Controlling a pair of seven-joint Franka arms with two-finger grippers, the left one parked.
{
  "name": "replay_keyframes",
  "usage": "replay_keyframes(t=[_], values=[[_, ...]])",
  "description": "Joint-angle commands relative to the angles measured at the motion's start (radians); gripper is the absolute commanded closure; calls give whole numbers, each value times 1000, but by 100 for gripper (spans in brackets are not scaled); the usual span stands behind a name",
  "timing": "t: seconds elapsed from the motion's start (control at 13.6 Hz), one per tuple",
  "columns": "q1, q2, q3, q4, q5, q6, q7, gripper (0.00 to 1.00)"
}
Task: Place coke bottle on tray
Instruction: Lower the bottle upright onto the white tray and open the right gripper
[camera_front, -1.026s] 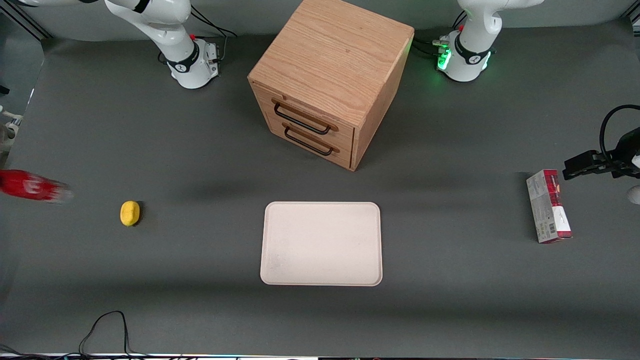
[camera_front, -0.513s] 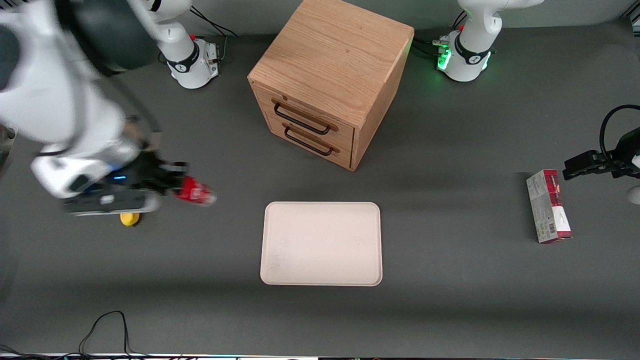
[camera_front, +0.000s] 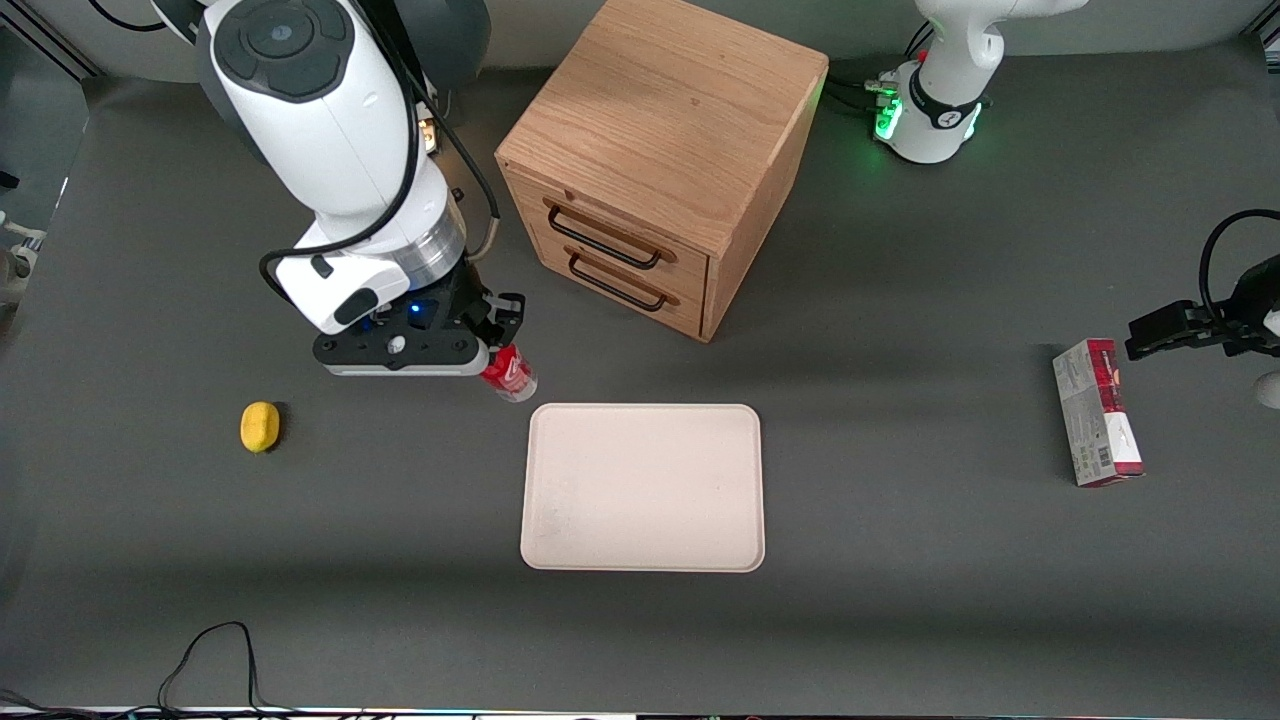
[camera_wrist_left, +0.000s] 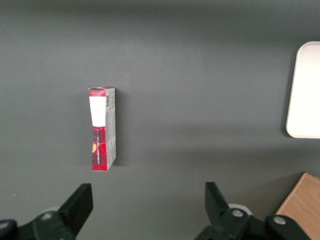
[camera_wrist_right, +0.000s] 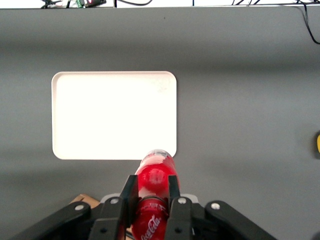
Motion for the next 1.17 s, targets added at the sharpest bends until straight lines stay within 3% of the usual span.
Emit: replay_keyframes(t=[0.0, 0.59, 1.1], values=[[-9, 67, -6, 15, -19, 84, 17, 100], [-10, 156, -87, -209, -30, 514, 20, 100], [-7, 245, -101, -253, -38, 617, 41, 100]])
